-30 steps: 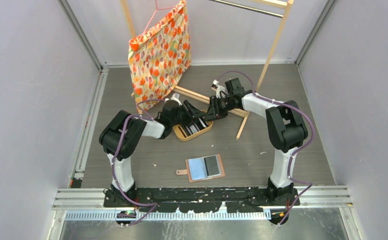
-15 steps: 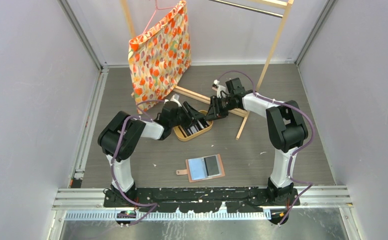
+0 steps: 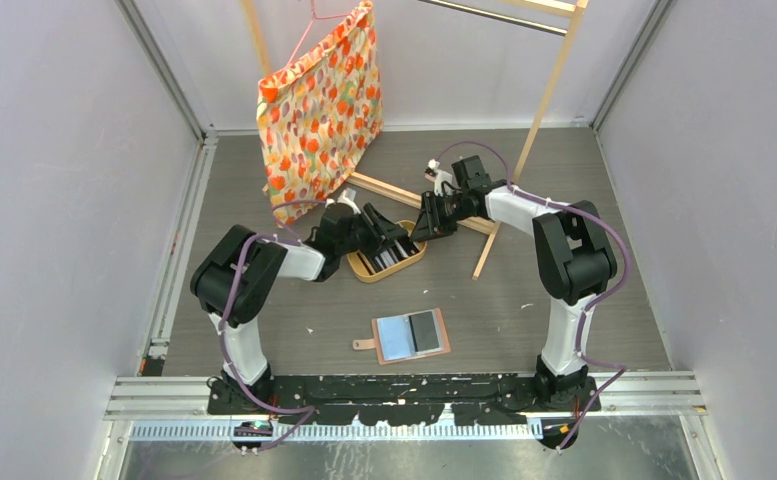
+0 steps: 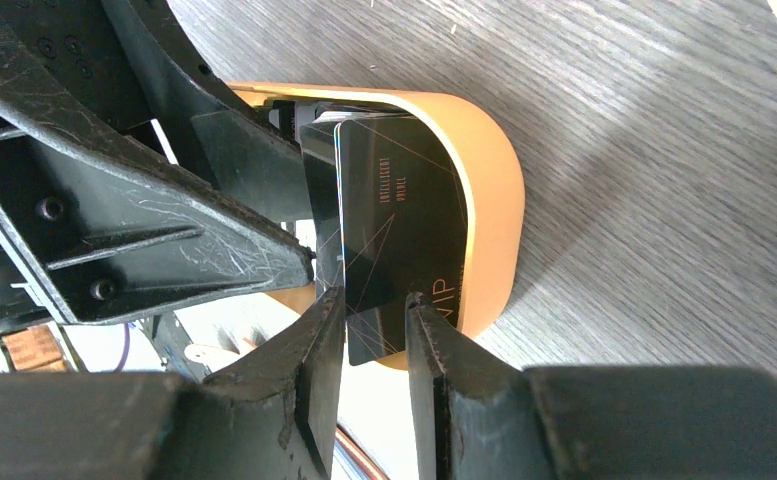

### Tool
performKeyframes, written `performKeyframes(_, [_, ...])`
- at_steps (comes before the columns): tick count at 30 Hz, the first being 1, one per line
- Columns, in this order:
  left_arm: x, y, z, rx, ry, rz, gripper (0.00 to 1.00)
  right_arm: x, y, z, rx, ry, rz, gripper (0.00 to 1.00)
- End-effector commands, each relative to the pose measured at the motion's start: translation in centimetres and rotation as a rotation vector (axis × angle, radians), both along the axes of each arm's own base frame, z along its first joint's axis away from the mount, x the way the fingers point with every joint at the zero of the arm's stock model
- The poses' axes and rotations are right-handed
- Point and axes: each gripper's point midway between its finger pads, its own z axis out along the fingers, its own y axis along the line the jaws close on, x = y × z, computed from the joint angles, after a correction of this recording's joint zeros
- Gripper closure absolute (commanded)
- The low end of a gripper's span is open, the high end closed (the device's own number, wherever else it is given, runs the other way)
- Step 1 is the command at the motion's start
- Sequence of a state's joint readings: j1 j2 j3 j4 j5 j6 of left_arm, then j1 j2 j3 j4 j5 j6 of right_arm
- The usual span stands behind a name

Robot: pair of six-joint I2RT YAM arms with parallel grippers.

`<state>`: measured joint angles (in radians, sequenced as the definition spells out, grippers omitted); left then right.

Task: Put the credit cards into the card holder
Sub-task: Pick up the credit card from the storage box.

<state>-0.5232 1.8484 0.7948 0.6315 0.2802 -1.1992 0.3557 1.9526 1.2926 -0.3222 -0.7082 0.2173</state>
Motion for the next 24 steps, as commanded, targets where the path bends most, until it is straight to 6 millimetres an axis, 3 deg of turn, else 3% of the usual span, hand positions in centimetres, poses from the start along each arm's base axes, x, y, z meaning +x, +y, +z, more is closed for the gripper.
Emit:
performKeyframes(1, [0.4, 0.3, 1.7, -0.019, -0.055, 0.009, 0.52, 1.3, 0.2, 1.2, 0.022, -0.037, -0.01, 0.67])
performKeyframes(24, [1.1, -0.1, 0.3, -0.007, -0.021, 0.004, 0.55, 1.2, 0.4, 1.5, 0.041, -0.033, -0.001, 0.66])
